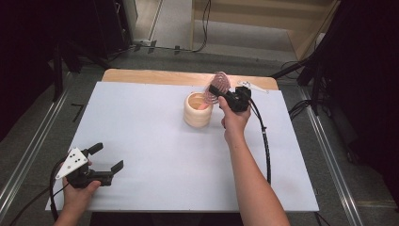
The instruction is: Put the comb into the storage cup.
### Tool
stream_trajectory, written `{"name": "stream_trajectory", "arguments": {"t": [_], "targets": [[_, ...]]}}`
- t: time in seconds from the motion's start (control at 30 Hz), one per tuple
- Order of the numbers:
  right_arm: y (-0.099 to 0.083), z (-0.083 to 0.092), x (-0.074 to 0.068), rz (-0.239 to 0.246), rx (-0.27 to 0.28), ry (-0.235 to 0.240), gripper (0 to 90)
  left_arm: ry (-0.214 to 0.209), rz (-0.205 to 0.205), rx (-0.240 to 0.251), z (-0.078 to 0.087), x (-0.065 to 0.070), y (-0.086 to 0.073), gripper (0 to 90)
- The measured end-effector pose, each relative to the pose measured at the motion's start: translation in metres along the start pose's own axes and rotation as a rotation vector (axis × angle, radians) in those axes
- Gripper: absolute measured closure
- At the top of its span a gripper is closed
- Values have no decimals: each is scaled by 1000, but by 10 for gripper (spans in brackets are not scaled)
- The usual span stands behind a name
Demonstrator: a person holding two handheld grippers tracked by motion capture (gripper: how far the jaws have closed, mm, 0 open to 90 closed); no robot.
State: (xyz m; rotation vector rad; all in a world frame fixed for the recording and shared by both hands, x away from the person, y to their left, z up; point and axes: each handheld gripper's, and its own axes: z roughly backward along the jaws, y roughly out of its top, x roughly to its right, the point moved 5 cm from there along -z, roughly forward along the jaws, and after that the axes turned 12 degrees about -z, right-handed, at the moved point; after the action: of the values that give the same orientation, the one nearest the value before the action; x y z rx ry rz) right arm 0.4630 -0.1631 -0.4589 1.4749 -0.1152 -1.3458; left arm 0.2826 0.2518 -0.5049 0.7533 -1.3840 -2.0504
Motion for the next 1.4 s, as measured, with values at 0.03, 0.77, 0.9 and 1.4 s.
{"name": "stream_trajectory", "arguments": {"t": [0.03, 0.77, 0.9, 1.4], "targets": [[0, 0, 0, 9, -2, -6, 588, 0, 1, 1, 0, 0, 0, 0], [-4, 27, -10, 172, -41, -67, 0, 0, 1, 1, 0, 0, 0, 0], [-6, 33, -12, 199, -46, -71, 0, 0, 1, 0, 0, 0, 0, 0], [-16, 55, -16, 269, -44, -69, 0, 1, -6, -4, -1, 1, 0, 0]]}}
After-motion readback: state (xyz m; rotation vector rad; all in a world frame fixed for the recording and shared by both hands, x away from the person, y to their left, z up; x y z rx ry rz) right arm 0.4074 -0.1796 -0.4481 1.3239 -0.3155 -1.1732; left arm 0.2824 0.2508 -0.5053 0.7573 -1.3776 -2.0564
